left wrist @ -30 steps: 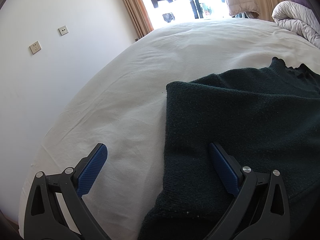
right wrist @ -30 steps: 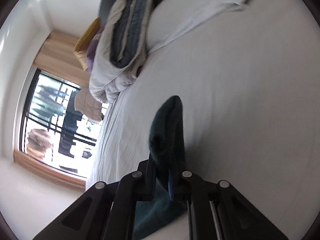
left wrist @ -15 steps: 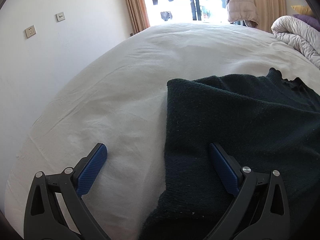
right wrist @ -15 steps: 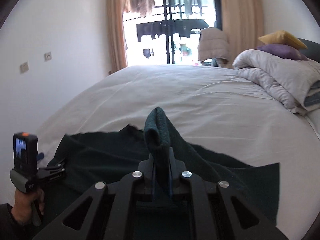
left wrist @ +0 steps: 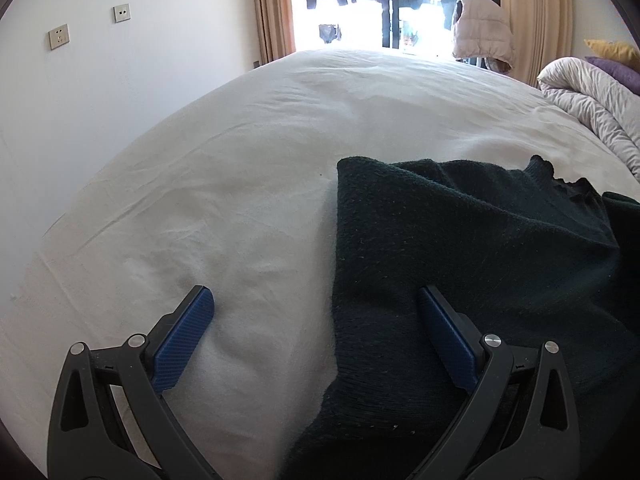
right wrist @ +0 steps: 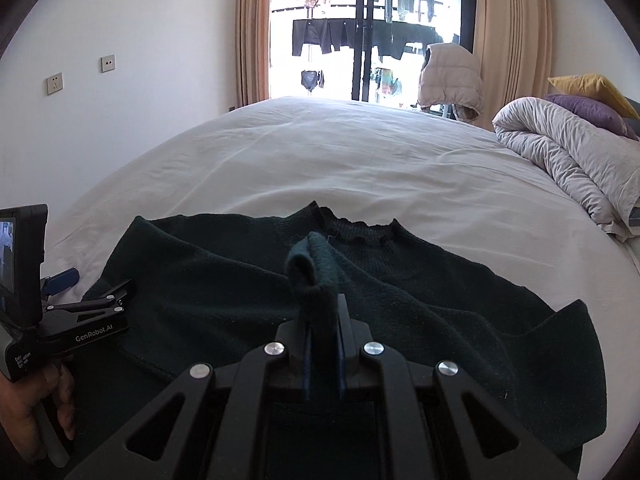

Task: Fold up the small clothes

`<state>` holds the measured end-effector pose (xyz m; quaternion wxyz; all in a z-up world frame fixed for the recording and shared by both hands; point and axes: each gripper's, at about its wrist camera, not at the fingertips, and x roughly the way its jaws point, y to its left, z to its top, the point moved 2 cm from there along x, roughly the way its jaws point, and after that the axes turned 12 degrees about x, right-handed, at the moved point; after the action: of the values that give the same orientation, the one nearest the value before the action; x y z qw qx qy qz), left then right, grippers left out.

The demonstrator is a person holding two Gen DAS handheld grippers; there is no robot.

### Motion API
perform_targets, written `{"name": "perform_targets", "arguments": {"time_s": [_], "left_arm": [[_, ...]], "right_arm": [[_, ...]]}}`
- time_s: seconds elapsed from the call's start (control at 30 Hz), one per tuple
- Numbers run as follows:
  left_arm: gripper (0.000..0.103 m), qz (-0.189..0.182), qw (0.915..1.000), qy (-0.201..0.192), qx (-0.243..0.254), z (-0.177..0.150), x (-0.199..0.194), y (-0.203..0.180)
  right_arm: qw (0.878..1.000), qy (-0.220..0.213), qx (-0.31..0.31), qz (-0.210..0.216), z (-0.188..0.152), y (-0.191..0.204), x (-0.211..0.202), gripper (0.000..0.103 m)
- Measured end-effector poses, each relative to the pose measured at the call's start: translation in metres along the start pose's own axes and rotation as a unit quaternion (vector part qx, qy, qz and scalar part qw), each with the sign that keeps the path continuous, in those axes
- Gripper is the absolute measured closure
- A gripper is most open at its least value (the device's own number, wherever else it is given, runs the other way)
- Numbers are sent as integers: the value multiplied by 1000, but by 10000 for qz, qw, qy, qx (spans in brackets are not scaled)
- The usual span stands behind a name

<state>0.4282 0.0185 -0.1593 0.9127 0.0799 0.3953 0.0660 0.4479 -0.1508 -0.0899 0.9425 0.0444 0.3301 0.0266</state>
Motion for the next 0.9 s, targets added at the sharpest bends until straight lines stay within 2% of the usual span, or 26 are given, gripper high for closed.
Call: {"name": "perform_targets", "arguments": {"time_s": [0.33, 0.4, 0.43, 0.47, 0.53, 0.57, 0.7, 0.77, 0.83, 0.9], "left_arm": [[0, -322, 9986, -140, -408, 14, 14, 3], [0, -398, 9975, -172, -555, 12, 13, 8], [0, -421, 9972, -179, -592, 13, 14, 7], [0, -432, 9971, -184, -602, 14, 14, 7], [0, -449, 9969, -190, -617, 17, 14, 4], [0, -465, 9967, -193, -631, 17, 15, 5], [0, -532, 9958, -214, -709, 20, 17, 6], [0, -557, 9953, -241, -750, 13, 13, 5], [0, -620, 9944, -250, -819, 1, 5, 16], [0, -702, 9927, -263, -941, -3, -4, 26]], "right_arm": [[9962, 62, -838, 213, -20, 59, 14, 91], [9959, 238, -828, 258, -25, 60, 23, 87], [9957, 408, -784, 288, -27, 59, 29, 76], [9957, 530, -688, 336, -29, 57, 32, 53], [9968, 404, -445, 525, -28, 51, 22, 35], [9975, 279, -335, 564, -28, 47, 13, 32], [9970, 11, 261, 732, -35, 14, -26, 31], [9935, -109, 762, 837, -40, -17, -45, 31], [9891, -196, 1278, 708, -46, -53, -57, 31], [9790, -178, 1908, 700, -57, -93, -60, 31]]}}
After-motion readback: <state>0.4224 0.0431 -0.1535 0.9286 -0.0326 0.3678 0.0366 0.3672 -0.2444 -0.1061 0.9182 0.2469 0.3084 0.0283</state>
